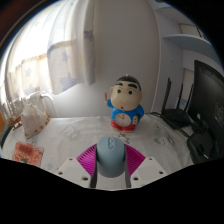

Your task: Arrange mouse

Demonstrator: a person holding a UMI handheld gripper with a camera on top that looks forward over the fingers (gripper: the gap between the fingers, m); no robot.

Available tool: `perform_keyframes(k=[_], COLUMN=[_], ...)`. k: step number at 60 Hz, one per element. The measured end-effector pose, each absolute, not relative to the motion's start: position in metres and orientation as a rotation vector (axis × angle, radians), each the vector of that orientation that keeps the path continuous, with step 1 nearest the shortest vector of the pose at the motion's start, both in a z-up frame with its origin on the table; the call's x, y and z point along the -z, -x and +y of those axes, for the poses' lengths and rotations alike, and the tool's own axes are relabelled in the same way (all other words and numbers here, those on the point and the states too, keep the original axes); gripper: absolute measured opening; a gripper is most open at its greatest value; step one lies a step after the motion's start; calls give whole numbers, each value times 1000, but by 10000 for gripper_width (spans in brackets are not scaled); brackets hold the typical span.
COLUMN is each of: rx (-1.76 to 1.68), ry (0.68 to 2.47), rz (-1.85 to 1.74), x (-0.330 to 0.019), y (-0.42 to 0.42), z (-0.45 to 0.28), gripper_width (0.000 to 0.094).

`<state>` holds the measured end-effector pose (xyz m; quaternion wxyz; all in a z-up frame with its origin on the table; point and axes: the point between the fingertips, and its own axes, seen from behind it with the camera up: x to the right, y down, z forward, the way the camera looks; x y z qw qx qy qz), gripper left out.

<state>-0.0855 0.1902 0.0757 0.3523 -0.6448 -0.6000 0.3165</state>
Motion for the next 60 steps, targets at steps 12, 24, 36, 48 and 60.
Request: perform_keyframes(k=[12, 24, 36, 48, 60], rx=[-947, -1049, -911, -778, -696], ry=[1638, 1644, 1671, 1697, 1771], rz=[-1588, -1728, -1805, -1811, -1748], x=[-142, -102, -10, 12, -55], y=[74, 40, 20, 15, -16], z=[71, -105, -191, -196, -180], gripper_width=[388, 389, 409, 547, 855])
